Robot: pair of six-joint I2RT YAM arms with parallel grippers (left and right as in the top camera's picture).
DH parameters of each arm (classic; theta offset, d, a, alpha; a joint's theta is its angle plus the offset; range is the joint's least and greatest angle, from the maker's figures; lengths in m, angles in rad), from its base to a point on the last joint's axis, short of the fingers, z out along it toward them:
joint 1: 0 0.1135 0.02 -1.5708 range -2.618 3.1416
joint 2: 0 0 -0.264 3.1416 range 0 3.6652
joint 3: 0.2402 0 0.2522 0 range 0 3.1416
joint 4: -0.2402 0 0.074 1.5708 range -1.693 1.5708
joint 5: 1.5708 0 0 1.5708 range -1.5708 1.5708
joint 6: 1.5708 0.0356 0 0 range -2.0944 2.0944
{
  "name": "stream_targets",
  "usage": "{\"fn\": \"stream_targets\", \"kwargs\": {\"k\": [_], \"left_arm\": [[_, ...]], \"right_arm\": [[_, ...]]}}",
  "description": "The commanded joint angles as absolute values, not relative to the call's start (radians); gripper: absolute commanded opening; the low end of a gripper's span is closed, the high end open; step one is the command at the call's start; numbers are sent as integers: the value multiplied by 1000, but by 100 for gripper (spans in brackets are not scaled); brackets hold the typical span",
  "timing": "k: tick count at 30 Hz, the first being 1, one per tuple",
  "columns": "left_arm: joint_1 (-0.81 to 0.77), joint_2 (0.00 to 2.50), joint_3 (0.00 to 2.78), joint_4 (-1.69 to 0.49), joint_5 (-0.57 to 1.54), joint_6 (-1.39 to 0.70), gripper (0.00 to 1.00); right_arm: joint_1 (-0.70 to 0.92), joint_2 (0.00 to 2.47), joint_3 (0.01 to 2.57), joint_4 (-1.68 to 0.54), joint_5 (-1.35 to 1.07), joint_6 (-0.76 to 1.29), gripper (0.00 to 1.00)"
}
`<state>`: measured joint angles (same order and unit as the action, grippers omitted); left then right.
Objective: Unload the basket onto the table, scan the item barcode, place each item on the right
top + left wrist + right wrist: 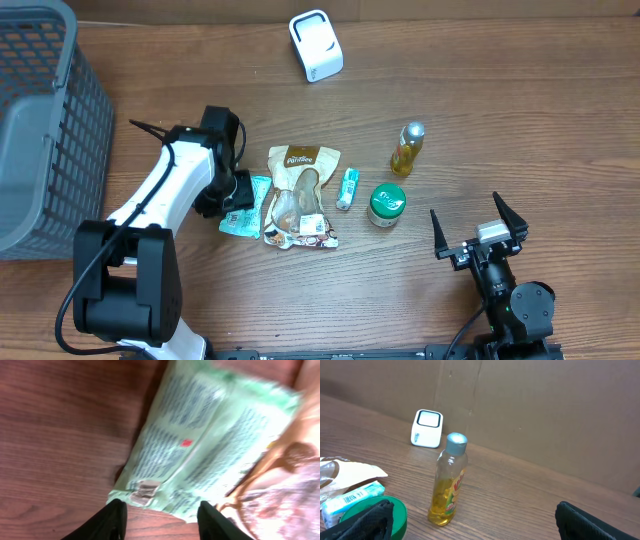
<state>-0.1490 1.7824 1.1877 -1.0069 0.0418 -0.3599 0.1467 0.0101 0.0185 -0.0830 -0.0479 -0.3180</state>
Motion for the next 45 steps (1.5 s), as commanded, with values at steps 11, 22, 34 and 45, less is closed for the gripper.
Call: {"fn": "stream_targets", "kwargs": {"k": [11,22,34,45], "left_arm": [[-151,1765,1106,-925,69,-352,29],[-151,1767,978,-815,-4,-382,24],[-150,1767,922,-826,-47,-382,45],[-150,1745,1268,-1037,-2,-382,46]], "right_arm": [[150,3,8,-81,-46,-314,100],[150,3,8,-81,-46,-314,100],[150,3,8,-81,-46,-314,100],[150,3,8,-81,-46,-314,100]]}}
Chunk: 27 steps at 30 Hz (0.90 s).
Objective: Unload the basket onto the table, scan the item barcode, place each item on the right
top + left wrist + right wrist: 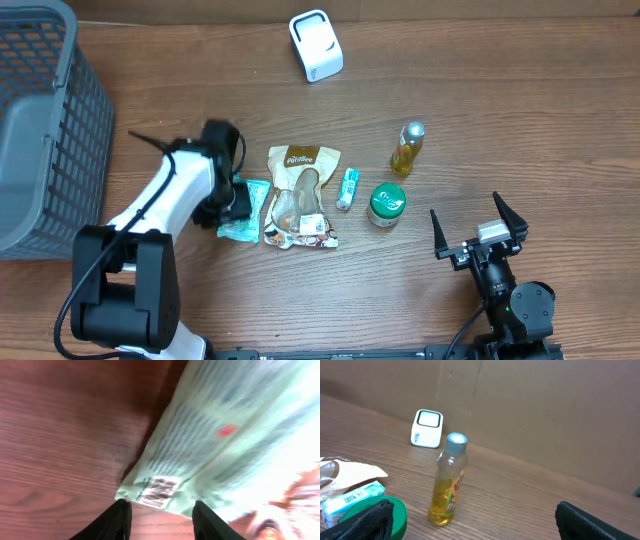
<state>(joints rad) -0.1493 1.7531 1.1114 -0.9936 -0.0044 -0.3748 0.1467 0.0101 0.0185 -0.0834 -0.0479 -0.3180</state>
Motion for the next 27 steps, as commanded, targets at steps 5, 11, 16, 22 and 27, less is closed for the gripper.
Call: {"fn": "stream_targets", "kwargs": {"k": [5,11,16,22,27], "left_arm": [[-175,1745,1384,-1081,49,-358,56],[-207,1745,1301,-1058,30,-305,55],[-208,1745,1212,-1015,-9,-306,51],[-208,1745,1106,-903,-10,-306,47],[-210,1745,1037,-818,-8,-307,49]], "right_arm": [[150,3,8,-81,-46,-314,100],[150,3,8,-81,-46,-314,100],[150,3,8,-81,-46,-314,100],[150,3,8,-81,-46,-314,100],[150,3,8,-81,-46,-314,100]]}}
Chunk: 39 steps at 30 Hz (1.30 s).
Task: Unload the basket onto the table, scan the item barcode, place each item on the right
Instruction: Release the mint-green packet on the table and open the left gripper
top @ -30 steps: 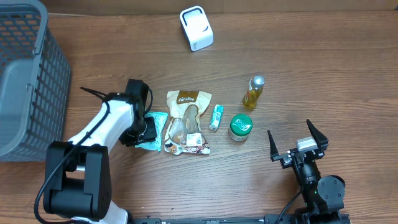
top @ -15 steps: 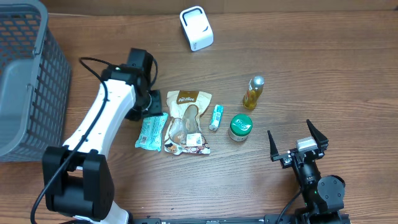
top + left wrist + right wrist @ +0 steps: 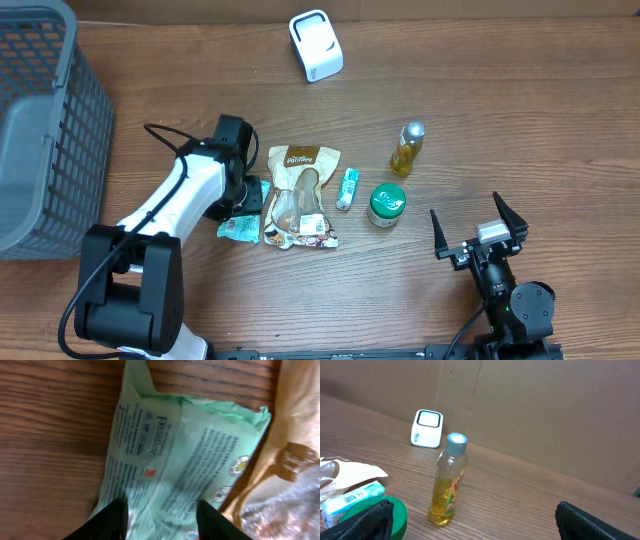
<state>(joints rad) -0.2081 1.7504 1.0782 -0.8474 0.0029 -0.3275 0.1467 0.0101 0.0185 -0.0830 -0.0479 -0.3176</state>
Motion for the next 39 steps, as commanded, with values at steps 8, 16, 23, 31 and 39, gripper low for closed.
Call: {"fn": "stream_targets", "kwargs": {"k": [8,16,23,31,39], "left_arm": [[-210,1745,988,-778,-106,-334,42],[-159,1745,988,-745,-209,-450,48],[-109,1745,992,-702,-210,-441,49],[-80,1731,1169,-778,-221,-373,51],[-10,1731,1524,-939,-220,-315,54]], "right_arm": [[150,3,8,-81,-46,-314,100],[150,3,8,-81,-46,-314,100],[150,3,8,-81,-46,-314,100],[150,3,8,-81,-46,-314,100],[150,3,8,-81,-46,-314,100]]}}
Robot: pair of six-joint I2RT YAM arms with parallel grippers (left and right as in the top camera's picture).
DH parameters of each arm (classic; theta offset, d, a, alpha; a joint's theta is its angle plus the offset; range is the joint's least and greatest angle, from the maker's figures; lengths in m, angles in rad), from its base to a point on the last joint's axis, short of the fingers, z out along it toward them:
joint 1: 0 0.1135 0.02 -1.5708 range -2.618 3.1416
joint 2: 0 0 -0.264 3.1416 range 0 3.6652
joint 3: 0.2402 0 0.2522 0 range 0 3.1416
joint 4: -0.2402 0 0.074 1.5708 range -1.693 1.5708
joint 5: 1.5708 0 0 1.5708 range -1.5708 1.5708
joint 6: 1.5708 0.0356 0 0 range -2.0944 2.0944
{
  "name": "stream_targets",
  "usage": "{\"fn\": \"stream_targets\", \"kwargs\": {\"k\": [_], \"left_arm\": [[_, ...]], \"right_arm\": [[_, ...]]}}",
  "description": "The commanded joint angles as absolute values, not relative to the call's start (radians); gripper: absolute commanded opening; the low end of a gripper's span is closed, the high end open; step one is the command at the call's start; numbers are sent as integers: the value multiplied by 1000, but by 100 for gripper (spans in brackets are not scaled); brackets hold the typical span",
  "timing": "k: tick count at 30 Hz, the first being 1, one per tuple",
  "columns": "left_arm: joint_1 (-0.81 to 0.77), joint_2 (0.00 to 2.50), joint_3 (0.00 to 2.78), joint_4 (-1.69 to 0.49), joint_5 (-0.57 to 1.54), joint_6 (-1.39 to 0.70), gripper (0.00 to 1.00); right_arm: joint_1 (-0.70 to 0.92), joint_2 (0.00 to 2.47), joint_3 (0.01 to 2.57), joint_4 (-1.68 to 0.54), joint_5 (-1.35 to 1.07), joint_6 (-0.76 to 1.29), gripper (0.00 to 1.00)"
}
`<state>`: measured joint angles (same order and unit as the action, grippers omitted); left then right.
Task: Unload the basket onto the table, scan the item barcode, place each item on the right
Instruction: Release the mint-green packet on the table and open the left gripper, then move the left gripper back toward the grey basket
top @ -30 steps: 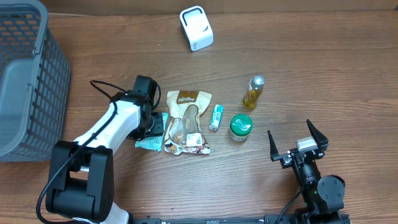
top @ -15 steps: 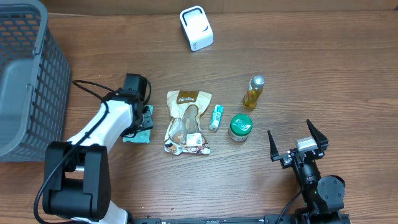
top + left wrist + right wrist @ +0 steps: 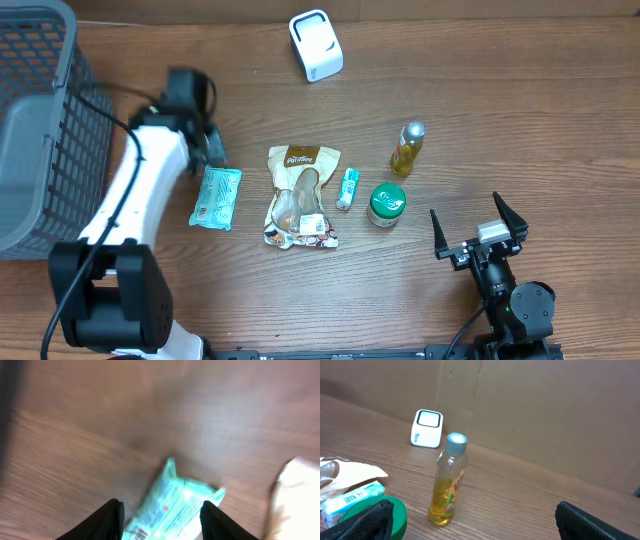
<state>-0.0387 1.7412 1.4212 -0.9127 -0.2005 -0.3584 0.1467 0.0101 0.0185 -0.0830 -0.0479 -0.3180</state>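
A pale green wipes pack (image 3: 217,197) lies flat on the wooden table, just left of a brown snack bag (image 3: 300,195). My left gripper (image 3: 208,150) hangs open above the pack's far end and holds nothing. The left wrist view is blurred; it shows the pack (image 3: 175,507) below, between the two black fingers (image 3: 107,520). The white scanner (image 3: 316,45) stands at the back of the table and also shows as the scanner (image 3: 426,428) in the right wrist view. My right gripper (image 3: 478,235) rests open at the front right, with nothing in it.
A grey mesh basket (image 3: 40,120) fills the left edge. Right of the snack bag lie a small tube (image 3: 347,187), a green-lidded jar (image 3: 386,204) and a bottle of yellow liquid (image 3: 407,148). The bottle (image 3: 447,480) stands ahead of the right gripper.
The left gripper was low over the pack, tight against the snack bag; it is now raised and further back-left. The pack now lies further left, apart from the bag. The right arm is unchanged.
The left gripper was open and low at the pack's near end, beside the snack bag, first with the corner and then the barcode between its fingers. Then it stood over the pack's middle. Now the pack lies apart from the bag and the gripper is above it.
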Motion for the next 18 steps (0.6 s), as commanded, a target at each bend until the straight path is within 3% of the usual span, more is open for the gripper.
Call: {"fn": "stream_targets", "kwargs": {"k": [1,6,11,14,18], "left_arm": [[1,1731,1557,-947,-220,-308,54],[64,1731,1631,-947,-213,-253,61],[144,1732,1630,-946,-212,-263,76],[203,1732,1630,-945,-210,-266,100],[255,1732,1630,-945,-213,-265,100]], "right_arm": [[150,3,8,-81,-46,-314,100],[150,3,8,-81,-46,-314,100],[150,3,8,-81,-46,-314,100],[150,3,8,-81,-46,-314,100],[150,3,8,-81,-46,-314,100]]}}
